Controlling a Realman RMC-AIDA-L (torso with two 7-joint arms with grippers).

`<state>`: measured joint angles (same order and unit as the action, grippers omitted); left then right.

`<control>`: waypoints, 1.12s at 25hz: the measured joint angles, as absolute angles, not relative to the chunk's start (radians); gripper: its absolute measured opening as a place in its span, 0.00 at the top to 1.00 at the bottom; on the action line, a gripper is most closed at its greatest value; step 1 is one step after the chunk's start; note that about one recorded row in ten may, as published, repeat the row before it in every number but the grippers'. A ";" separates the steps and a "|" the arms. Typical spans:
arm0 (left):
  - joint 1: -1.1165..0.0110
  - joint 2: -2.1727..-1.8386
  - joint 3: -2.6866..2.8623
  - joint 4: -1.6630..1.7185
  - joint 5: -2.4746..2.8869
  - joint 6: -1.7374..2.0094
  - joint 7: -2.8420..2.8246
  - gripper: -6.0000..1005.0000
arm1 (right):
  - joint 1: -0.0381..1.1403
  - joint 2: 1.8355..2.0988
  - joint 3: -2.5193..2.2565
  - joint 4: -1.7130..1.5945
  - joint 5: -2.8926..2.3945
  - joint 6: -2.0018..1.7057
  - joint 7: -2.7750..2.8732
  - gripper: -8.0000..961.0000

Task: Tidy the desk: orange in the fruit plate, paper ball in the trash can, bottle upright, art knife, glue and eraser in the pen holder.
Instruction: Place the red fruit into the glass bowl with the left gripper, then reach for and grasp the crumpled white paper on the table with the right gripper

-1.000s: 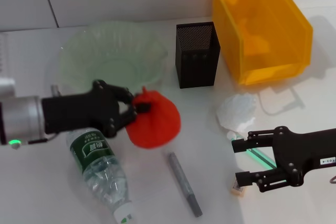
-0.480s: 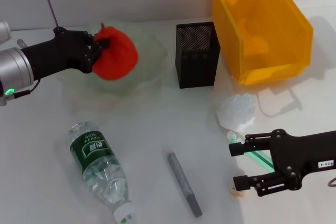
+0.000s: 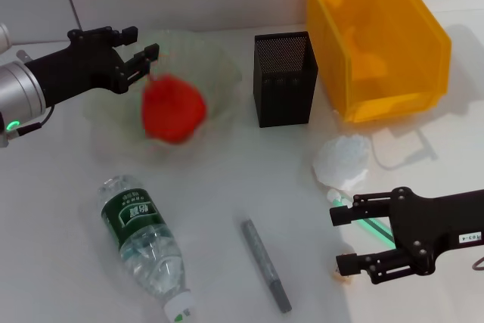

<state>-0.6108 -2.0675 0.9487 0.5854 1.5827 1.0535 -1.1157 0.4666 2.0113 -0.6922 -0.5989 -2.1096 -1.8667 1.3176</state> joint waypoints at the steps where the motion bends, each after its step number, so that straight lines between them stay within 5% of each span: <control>1: -0.611 -2.068 0.949 0.585 1.583 1.055 -1.116 0.68 | 0.467 2.011 -0.692 -0.599 -2.109 -1.867 1.317 0.19; 8: -0.608 -2.068 0.949 0.585 1.588 1.085 -1.115 0.51 | 0.474 2.011 -0.658 -0.612 -2.092 -1.857 1.333 0.19; 15: -0.465 -2.063 0.949 0.658 1.592 1.497 -1.086 0.15 | 0.480 2.012 -0.574 -0.719 -2.016 -1.864 1.496 0.20; 28: -0.297 -2.065 0.950 0.636 1.633 1.705 -0.987 0.15 | 0.598 2.023 -0.886 -1.389 -2.221 -1.870 2.134 0.20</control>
